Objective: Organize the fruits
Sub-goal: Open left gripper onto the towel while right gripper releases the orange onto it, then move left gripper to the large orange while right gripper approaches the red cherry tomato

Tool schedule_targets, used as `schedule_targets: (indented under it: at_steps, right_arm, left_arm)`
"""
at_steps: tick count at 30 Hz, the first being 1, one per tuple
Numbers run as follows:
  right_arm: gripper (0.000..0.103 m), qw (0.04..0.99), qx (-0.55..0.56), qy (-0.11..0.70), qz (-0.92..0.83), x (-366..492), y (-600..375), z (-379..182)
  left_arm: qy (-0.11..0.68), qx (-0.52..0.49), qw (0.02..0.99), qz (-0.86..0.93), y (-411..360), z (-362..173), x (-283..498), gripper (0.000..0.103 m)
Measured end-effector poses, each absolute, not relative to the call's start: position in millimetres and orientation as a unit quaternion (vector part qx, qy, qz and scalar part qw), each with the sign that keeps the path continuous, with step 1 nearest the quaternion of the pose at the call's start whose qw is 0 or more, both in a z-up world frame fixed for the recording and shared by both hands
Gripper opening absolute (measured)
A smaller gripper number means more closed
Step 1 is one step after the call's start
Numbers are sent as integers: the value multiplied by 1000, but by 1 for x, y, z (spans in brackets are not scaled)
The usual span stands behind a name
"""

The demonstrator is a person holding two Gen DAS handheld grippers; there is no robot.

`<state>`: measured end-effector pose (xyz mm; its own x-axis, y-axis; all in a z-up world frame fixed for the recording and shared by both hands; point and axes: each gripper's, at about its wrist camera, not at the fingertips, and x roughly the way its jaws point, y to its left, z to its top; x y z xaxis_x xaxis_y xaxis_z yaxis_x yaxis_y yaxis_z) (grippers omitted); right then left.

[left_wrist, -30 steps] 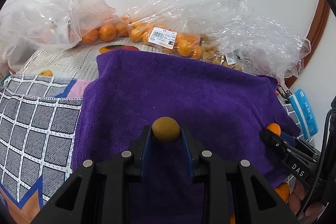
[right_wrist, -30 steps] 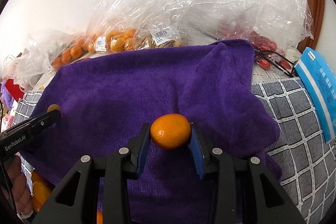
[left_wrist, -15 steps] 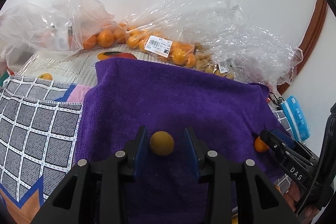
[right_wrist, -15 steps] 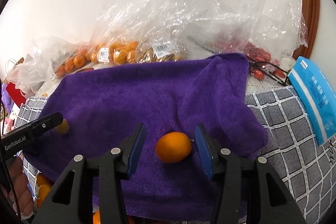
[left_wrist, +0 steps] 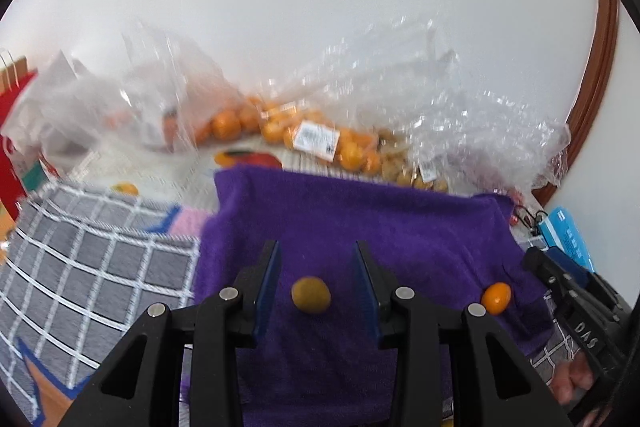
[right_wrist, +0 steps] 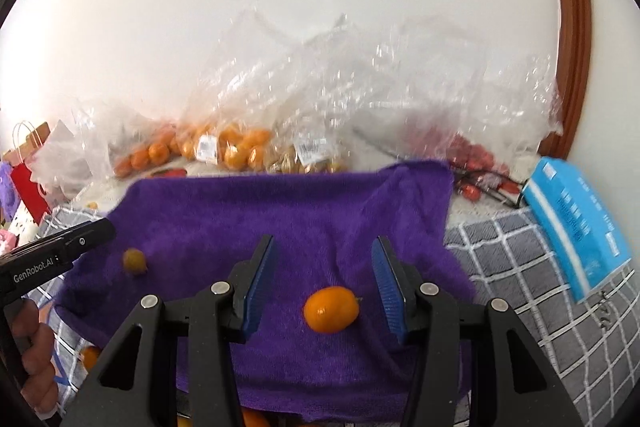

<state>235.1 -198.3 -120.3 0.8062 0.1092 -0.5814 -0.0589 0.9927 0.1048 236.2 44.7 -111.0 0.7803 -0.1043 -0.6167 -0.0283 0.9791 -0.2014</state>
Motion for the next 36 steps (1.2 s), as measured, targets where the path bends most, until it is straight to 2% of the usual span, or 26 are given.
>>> schedule_targets:
  at_steps: [6,8,11,19,24,27,36]
  right_arm:
    - [49,942,76,321,65,205,-204,-80]
    - [49,942,75,319,68,190,-204,-72]
    - [49,943,77,316,73,168,-203,-69]
    - [48,925,68,367,68,127,-200,-108]
    - [37,907,88,407,69,114,-203,-146]
    - [35,900,91,418,78,109,-200,-160]
    - [34,897,72,424,101,104,-177,-176]
  left_arm:
    - [338,-103,935,-40,46,-88,211,35]
    - [340,-110,933,-51,47,-86,197,42]
    - [352,-106,928,-63,50,-90,177,43]
    - [386,-74,919,-40,66,-121,135,43]
    - [410,-84,908,-28,78,-143,120,43]
    - [418,-86,904,-23,83,-156,115,43]
    - [423,-92,901,-27,88,-178,113,43]
